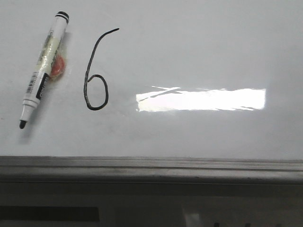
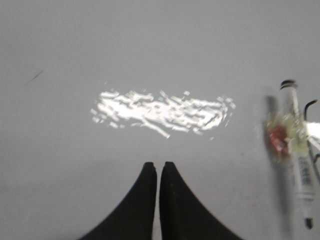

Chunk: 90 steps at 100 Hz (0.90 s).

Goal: Write number 6 on whiteboard

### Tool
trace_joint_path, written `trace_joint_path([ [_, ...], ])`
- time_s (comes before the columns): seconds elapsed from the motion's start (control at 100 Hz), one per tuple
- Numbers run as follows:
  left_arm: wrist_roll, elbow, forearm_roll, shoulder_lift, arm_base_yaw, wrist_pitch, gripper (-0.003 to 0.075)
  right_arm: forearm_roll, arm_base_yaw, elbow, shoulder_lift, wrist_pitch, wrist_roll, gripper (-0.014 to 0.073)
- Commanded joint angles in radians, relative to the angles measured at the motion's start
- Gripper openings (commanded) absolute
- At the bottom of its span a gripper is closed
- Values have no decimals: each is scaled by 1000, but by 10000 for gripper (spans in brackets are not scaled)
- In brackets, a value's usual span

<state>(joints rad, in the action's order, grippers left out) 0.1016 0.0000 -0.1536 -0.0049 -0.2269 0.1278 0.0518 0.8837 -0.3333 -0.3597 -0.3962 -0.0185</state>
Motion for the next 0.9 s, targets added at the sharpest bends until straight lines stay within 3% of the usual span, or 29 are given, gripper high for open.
trace_joint_path([
  [0.0, 1, 24, 55, -29, 33, 21, -20, 12, -7, -25, -4, 73, -8, -64],
  [0.11, 1, 24, 154, -29, 52, 78, -20, 12, -7, -25, -4, 73, -8, -64],
  [0.25, 1, 24, 154, -29, 56, 147, -20, 12, -7, -25, -4, 73, -8, -64],
  [0.89, 5, 24, 127, -29, 56, 153, -20, 12, -7, -25, -4, 73, -8, -64],
])
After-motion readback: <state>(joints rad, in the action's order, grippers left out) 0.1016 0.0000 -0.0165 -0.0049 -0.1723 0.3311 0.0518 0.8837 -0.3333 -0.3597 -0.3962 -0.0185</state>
